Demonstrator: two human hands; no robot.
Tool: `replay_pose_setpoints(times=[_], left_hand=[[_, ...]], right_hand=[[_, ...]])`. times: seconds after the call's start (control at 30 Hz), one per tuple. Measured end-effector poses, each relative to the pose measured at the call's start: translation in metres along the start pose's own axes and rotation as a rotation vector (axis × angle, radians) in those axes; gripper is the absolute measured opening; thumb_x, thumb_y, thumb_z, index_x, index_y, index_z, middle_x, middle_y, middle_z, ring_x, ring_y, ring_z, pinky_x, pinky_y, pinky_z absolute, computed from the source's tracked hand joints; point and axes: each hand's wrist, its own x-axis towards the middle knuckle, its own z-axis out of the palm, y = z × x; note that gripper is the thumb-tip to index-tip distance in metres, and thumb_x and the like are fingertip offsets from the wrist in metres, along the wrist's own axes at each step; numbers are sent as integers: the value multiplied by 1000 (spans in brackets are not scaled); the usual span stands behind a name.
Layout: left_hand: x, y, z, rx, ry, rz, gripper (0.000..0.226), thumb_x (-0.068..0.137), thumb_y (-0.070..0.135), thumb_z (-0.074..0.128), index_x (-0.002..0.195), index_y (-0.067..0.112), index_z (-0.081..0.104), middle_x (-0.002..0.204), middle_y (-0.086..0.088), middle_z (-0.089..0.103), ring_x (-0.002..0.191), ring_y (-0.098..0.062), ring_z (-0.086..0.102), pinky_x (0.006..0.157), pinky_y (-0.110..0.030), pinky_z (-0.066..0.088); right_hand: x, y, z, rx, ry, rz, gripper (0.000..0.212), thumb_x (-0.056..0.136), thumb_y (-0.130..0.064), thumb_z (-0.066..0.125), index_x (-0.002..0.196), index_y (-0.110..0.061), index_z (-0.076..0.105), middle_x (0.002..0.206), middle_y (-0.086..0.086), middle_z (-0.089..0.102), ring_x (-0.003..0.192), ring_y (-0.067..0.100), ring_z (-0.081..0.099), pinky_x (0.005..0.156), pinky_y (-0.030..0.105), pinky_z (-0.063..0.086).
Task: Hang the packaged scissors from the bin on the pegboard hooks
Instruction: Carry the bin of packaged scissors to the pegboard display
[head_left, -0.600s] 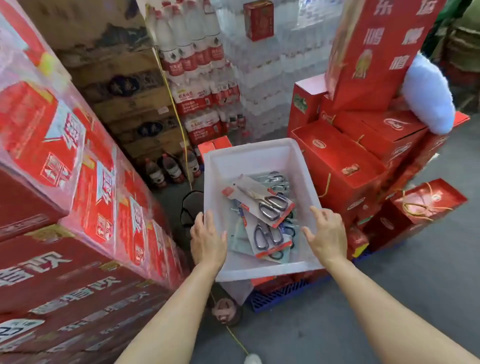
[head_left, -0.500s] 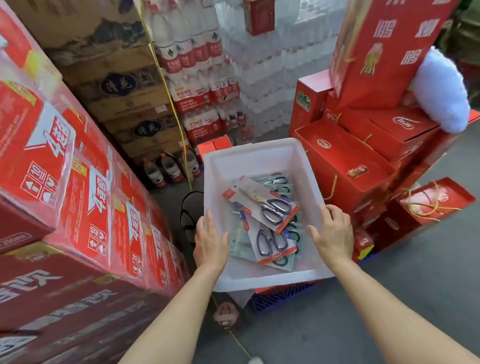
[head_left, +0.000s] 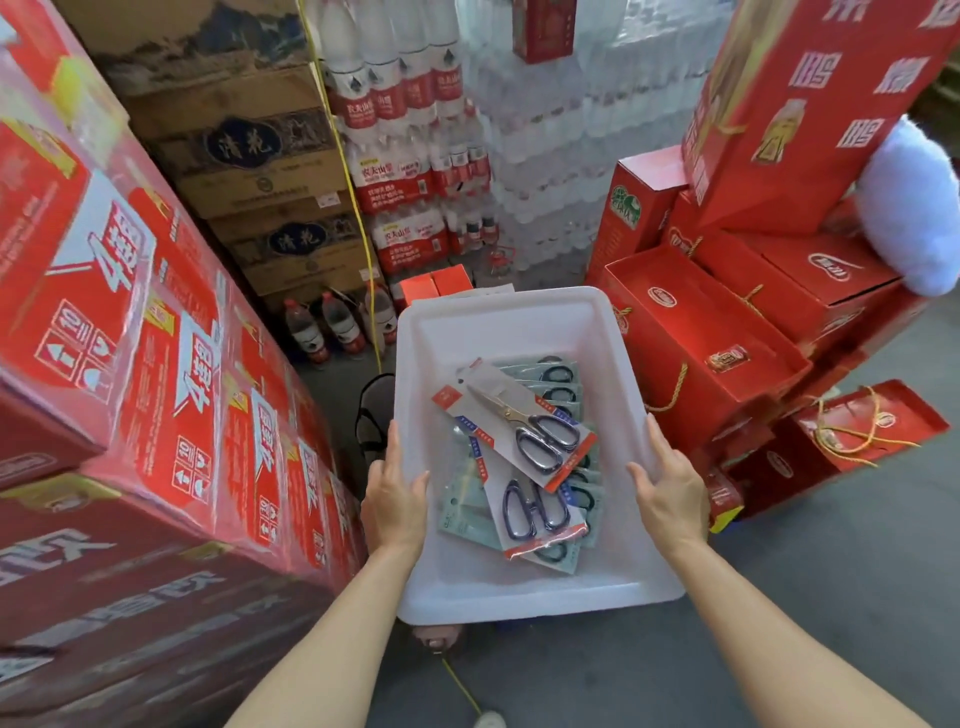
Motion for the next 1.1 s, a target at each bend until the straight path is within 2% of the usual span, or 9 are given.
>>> replay_pose_setpoints(times=[0.07,0.23,0.37,0.5,0.7,0.77,0.83,1.0,1.1], left_hand=[[-24,-8,-12,-8,52,-6,88,85,16,73,154,29,19,98,-14,58,79,-30,61,72,-40,54],[-109,-19,-48,-49,185,-8,85,83,9,75,153,21,28,122,-21,61,106,-39,63,87,-45,54],[-178,-33,-72,-33,191,-58,84,84,11,73,153,26,28,110,-17,63,94,-37,65,75,-40,54],[-252,-52,-90,-29,208,-121,80,86,11,70,152,26,29,102,-14,61,89,-36,63,72,-41,53],[-356,-101,-111,-136,322,-276,81,79,-1,72,149,19,37,113,-14,63,97,-31,59,84,-31,44],[-382,-121,-120,-130,352,-324,83,76,-6,71,148,16,39,118,-14,64,97,-30,58,80,-20,36],[-403,-137,-134,-133,386,-408,82,76,-7,71,148,16,39,117,-16,65,95,-34,59,76,-17,32],[-446,-173,-172,-150,497,-601,78,79,-3,72,148,18,40,114,-19,65,101,-38,61,85,-34,44],[-461,-199,-198,-117,562,-693,78,82,2,72,149,23,38,107,-19,64,97,-39,61,81,-39,48]], right_hand=[[-19,-4,-7,30,9,-25,69,86,-16,67,147,-30,36,99,14,63,89,37,62,73,42,49],[-79,-2,-28,48,-17,-84,71,86,-16,68,147,-34,36,94,10,61,82,36,61,68,41,49],[-138,13,-46,22,-54,-84,70,87,-18,66,146,-37,35,97,11,61,83,38,61,69,44,50],[-203,28,-60,2,-85,-108,67,89,-19,64,147,-35,34,91,10,57,74,38,59,64,44,49],[-279,28,-63,-77,-198,-236,65,91,-20,63,148,-30,33,86,6,55,60,31,54,54,37,46],[-299,21,-57,-120,-262,-266,67,92,-23,62,149,-33,29,83,2,51,55,26,50,50,35,45],[-317,7,-49,-111,-351,-286,66,94,-24,58,149,-36,25,87,3,52,60,29,53,54,37,47],[-356,-43,-25,-56,-535,-374,65,96,-24,54,149,-43,21,103,3,55,73,29,57,65,40,47],[-376,-80,-3,-59,-596,-463,65,96,-26,53,148,-47,19,113,3,56,74,28,58,65,39,48]])
